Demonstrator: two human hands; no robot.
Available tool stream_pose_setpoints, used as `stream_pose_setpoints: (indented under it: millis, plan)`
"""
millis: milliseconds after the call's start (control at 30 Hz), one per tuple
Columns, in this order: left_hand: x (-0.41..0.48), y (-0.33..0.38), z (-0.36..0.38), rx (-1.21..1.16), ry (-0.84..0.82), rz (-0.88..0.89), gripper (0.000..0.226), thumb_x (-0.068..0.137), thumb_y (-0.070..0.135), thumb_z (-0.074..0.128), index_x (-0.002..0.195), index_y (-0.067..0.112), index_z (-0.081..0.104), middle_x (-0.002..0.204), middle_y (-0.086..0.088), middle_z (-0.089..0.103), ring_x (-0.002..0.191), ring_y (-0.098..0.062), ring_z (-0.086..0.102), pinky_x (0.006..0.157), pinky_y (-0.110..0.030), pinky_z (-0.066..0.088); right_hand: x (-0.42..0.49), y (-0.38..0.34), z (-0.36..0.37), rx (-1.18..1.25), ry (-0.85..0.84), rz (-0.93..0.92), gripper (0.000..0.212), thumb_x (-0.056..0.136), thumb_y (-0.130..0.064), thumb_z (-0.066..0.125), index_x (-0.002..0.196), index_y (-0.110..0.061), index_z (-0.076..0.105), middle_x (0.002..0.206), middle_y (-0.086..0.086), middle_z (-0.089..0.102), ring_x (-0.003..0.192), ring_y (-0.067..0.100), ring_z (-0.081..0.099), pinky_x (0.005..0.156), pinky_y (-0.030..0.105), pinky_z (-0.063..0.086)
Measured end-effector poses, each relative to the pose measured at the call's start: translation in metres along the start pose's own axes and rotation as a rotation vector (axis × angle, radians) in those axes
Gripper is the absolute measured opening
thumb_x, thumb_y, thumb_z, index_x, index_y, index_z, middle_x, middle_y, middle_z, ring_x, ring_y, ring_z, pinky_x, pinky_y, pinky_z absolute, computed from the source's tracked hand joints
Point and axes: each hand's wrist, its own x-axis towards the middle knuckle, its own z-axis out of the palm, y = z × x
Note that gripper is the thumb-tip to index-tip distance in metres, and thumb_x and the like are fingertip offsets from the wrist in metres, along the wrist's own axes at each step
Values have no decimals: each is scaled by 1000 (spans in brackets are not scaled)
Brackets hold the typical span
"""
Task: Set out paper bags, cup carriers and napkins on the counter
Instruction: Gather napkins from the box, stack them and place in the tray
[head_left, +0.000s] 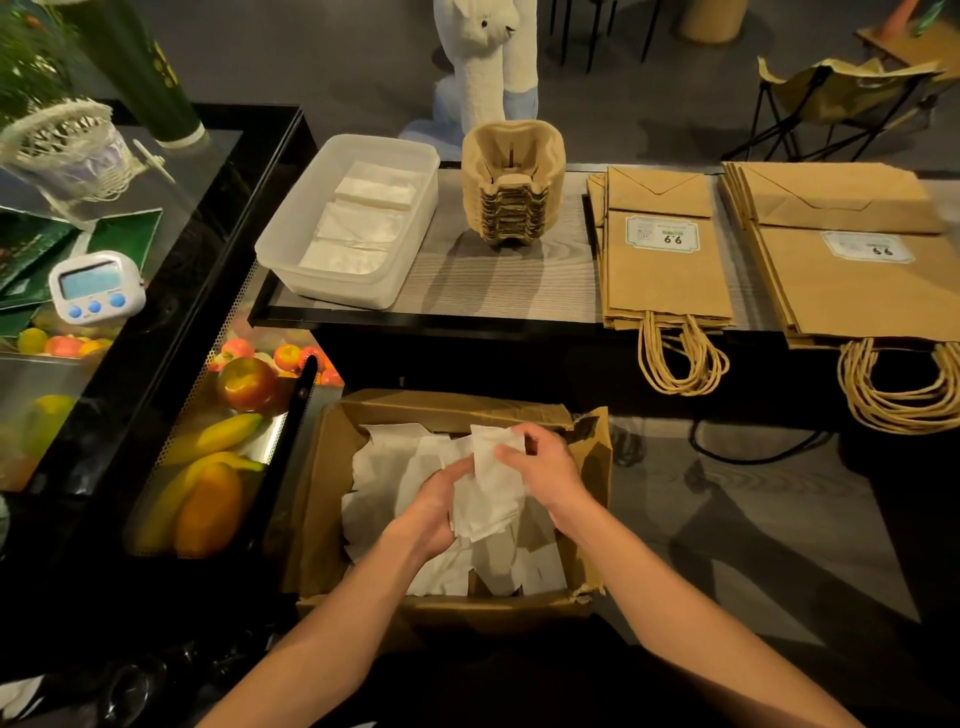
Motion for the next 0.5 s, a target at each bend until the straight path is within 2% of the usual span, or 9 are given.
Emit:
stream_pose_setpoints:
  millis: [67, 133, 233, 300, 367, 433, 500]
  plan:
    - [0, 1, -1, 28, 36, -10, 41, 96, 33, 68, 130, 10, 65, 114, -17, 75, 111, -39, 69, 102, -54, 52, -5, -11, -1, 44, 0, -121, 11, 95, -17, 70, 101, -25, 68, 103, -4, 69, 95, 11, 65, 73, 20, 50]
    - [1, 1, 0, 21, 60, -13, 47, 95, 42, 67, 130, 11, 65, 107, -16, 76, 101, -36, 70, 91, -49, 55, -8, -20, -2, 31, -62, -227, 17, 90, -7, 72, 92, -24, 69, 112, -10, 68, 107, 8, 62, 86, 23, 50]
    - [1, 3, 2, -114, -6, -30, 57, 99, 57, 51, 129, 10, 66, 111, -18, 75, 94, -34, 72, 85, -46, 56, -7, -19, -5, -315, -240, -298, 35, 85, -1, 75, 85, -35, 67, 138, -14, 52, 131, 7, 43, 108, 29, 39]
    - [0, 5, 1, -170, -59, -49, 65, 97, 64, 50, 126, 9, 71, 121, -21, 72, 101, -37, 72, 93, -52, 54, -6, -8, -8, -566, -327, -263, 44, 84, 0, 74, 84, -43, 65, 148, -16, 41, 135, 6, 28, 113, 30, 29]
    - [-1, 6, 0, -137, -113, -40, 56, 98, 53, 59, 124, 6, 73, 123, -21, 70, 105, -38, 71, 98, -53, 53, -8, 2, -10, -609, -316, -241, 47, 85, 1, 72, 84, -45, 64, 151, -16, 36, 134, 5, 23, 115, 30, 26]
    - [0, 6, -2, -71, -146, -24, 43, 94, 29, 69, 126, 1, 67, 116, -20, 72, 99, -35, 71, 88, -48, 59, -9, 6, -9, -555, -264, -240, 43, 88, 2, 69, 84, -40, 66, 151, -15, 36, 134, 5, 24, 114, 28, 26]
    - [1, 5, -2, -50, -134, -20, 38, 92, 12, 67, 127, -1, 63, 111, -20, 72, 94, -34, 72, 78, -46, 61, -8, 7, -12, -524, -240, -225, 37, 90, 0, 67, 82, -36, 68, 148, -16, 37, 136, 5, 25, 112, 27, 24]
